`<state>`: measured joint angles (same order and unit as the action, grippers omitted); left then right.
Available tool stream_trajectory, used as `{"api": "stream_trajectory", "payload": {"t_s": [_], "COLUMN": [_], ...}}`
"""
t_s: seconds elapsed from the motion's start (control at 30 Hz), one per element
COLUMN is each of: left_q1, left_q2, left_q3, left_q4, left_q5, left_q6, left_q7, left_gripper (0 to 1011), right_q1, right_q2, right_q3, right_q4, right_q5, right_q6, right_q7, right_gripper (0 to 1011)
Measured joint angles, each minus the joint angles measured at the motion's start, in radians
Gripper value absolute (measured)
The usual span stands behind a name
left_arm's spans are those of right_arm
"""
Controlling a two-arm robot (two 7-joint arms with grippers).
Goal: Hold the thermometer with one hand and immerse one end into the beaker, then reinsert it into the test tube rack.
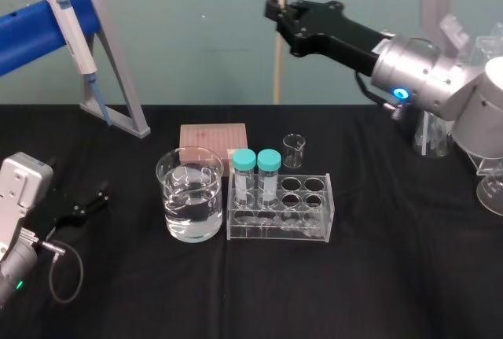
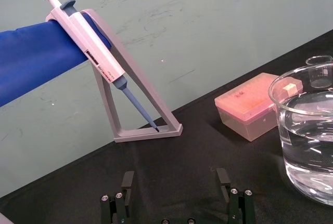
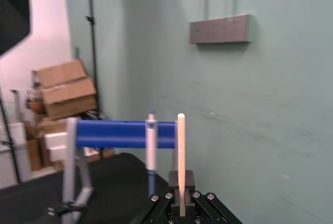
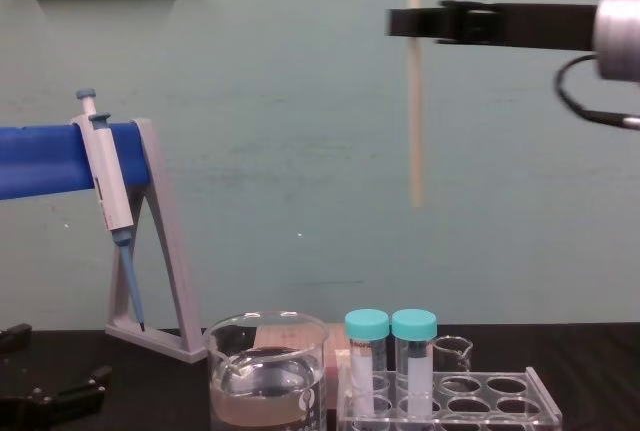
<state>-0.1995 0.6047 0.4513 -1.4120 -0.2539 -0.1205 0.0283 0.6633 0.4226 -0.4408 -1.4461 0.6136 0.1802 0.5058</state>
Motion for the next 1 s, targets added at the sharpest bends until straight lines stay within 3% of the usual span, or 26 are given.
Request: {"api": "stream_trajectory", "payload": {"t_s": [0.23, 0.37, 0.47, 0.73, 1.0], "left_q1": [0.000, 0.000, 0.000, 0.000, 0.000], "left_q2": [0.000, 0.000, 0.000, 0.000, 0.000], "left_q3": [0.000, 0.000, 0.000, 0.000, 0.000], "left_q4": [0.000, 0.000, 0.000, 0.000, 0.000], "left_q5": [0.000, 0.000, 0.000, 0.000, 0.000], "left_q6": [0.000, 0.000, 0.000, 0.000, 0.000], "left_q7": [0.000, 0.000, 0.000, 0.000, 0.000], "left_gripper": [1004, 1004, 1004, 1004, 1004], "right_q1": [-0.043, -0.071, -0.082, -0.093, -0.090], "right_q2": [0.075, 0.093, 0.090, 0.040, 0.021], "right_q3": [0.026, 0.027, 0.025, 0.010, -0.003], "right_q4": [-0.038, -0.033, -0.012, 0.097, 0.142], "right_q5": [-0.028, -0.059, -0.067, -0.064, -0.066], "right_q6": [0.012, 0.020, 0.014, -0.039, -0.042], "right_q7": [-0.058, -0.087, -0.087, -0.030, -0.008], "right_gripper": [54, 53, 54, 53, 53]}}
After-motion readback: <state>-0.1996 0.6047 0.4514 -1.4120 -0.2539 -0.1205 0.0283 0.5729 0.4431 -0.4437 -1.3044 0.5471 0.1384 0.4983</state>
